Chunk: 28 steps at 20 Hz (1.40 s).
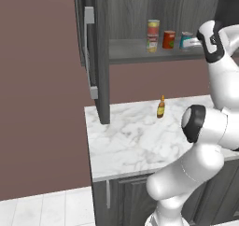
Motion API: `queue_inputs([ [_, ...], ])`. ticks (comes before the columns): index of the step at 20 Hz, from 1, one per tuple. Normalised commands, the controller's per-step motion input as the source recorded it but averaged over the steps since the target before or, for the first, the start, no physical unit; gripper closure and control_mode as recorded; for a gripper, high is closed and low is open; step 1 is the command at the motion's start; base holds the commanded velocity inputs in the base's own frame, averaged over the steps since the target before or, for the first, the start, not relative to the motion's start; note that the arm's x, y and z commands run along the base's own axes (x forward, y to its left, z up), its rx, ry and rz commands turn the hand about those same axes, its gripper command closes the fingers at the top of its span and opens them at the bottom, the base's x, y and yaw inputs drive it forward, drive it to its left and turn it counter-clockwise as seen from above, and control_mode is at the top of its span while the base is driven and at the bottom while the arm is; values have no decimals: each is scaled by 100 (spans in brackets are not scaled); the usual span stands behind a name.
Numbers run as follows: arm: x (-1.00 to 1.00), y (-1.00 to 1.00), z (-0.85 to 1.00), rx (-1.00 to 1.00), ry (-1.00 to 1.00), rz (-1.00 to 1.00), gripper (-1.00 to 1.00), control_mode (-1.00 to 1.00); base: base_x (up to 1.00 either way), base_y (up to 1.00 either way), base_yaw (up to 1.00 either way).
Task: Stack two cans on top of the other two cans in the cabinet.
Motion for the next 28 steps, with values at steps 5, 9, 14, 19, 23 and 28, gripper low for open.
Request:
queue_inputs([
  [5,21,0,0,0,0,5,-100,-100,0,0,0],
  [9,19,0,0,0,0,5,-100,-100,0,0,0],
  [14,18,0,0,0,0,5,-100,-100,0,0,0],
  [19,15,-2,0,0,0,7,-100,-100,0,0,0],
  [23,13,0,0,0,0,8,-100,-100,0,0,0],
  [28,10,0,0,0,0,7,-100,-100,0,0,0],
])
